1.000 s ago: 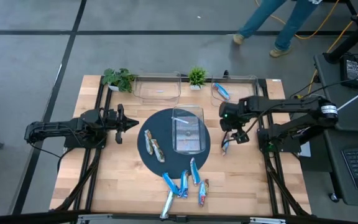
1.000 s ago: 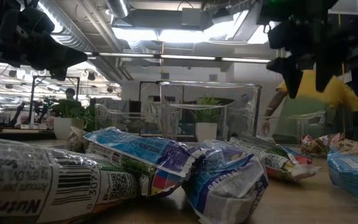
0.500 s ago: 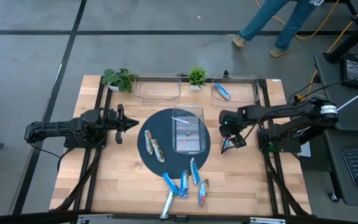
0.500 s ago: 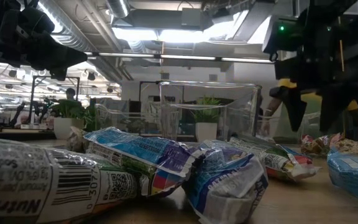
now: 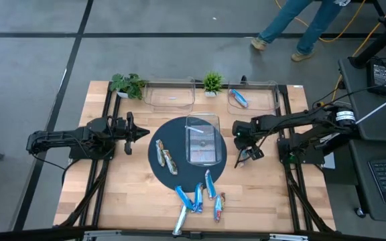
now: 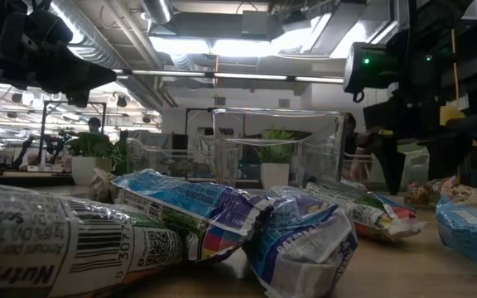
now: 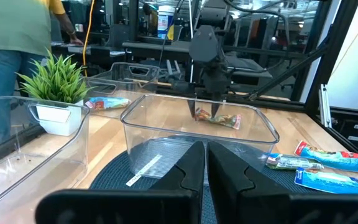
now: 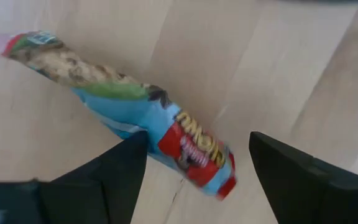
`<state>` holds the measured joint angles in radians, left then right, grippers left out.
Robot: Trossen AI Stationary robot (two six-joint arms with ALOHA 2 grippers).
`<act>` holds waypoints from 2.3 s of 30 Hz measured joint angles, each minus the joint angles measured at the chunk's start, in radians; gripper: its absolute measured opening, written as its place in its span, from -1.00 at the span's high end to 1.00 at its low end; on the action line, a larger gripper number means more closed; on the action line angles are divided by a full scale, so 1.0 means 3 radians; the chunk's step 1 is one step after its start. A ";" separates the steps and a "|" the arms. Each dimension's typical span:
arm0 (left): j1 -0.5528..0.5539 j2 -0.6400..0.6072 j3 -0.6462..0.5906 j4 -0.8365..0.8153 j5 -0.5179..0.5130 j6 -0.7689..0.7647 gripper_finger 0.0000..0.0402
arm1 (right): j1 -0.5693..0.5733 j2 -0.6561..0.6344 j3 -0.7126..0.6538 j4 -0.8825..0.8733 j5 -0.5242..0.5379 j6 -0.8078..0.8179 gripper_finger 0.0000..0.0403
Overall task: Pick and place Granola Bars by type
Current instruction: Put the red granola bar into the top right transparent bin
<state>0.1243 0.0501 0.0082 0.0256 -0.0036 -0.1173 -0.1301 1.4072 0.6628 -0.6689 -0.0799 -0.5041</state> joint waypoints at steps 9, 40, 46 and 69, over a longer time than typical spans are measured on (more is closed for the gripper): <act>0.0000 -0.0001 0.0000 0.0001 0.0000 0.0000 0.94 | -0.0016 0.0054 0.0000 0.0018 0.0001 0.0003 -0.25; 0.0000 -0.0001 0.0000 0.0000 -0.0001 0.0000 0.94 | -0.0089 -0.0167 0.1102 -0.0877 0.0028 0.0222 0.79; 0.0001 0.0000 0.0000 0.0000 -0.0009 0.0000 0.95 | -0.0249 -0.0512 0.1102 -0.1021 0.0036 0.0595 0.81; -0.0001 -0.0001 0.0000 0.0001 -0.0013 0.0000 0.94 | -0.1513 -0.0970 0.2910 -0.2137 0.0997 0.0916 0.81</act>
<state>0.1242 0.0498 0.0082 0.0257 -0.0074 -0.1173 -0.5840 1.1162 1.5359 -1.3098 0.2194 -0.2294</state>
